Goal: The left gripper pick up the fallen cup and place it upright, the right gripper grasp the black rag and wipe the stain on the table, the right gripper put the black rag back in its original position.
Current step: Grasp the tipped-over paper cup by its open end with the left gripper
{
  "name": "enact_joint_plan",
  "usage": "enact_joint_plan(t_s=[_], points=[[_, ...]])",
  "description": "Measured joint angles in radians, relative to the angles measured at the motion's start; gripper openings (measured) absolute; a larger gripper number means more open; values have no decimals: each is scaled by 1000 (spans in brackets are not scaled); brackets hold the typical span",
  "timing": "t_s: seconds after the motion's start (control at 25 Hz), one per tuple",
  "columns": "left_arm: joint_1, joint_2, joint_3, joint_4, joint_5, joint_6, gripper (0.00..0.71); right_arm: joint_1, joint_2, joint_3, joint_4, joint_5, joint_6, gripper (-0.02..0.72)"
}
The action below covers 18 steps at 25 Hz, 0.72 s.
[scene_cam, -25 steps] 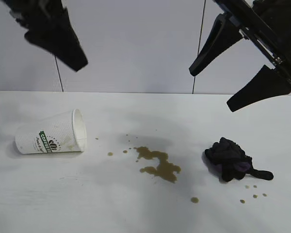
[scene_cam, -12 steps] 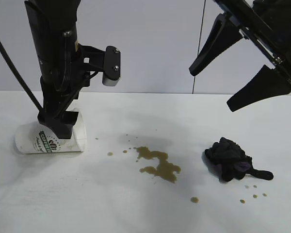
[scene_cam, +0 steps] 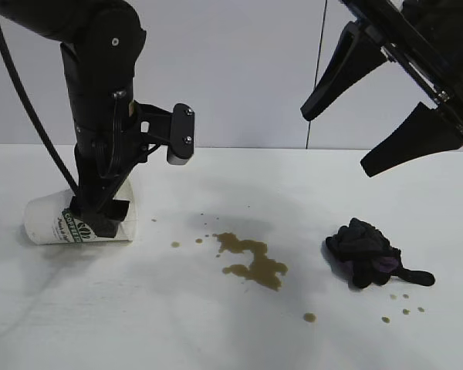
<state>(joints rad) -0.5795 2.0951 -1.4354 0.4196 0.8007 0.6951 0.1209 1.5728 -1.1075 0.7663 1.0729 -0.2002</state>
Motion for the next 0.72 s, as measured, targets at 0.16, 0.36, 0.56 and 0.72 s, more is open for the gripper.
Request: enact_joint_plan(t_s=[0.16,0.36,0.56,0.72], points=[[7,17,-3,6,-20,-21,693,0,0,0,0,0,-2,516],[13,34,-3,8,-21,-50,693,0,0,0,0,1,-3,516],[13,34,-3,8,-21,-55,599,0,0,0,0,1,-3,516],[13,33,-4,6,-22,-57,521,0,0,0,0,1,-7,516]])
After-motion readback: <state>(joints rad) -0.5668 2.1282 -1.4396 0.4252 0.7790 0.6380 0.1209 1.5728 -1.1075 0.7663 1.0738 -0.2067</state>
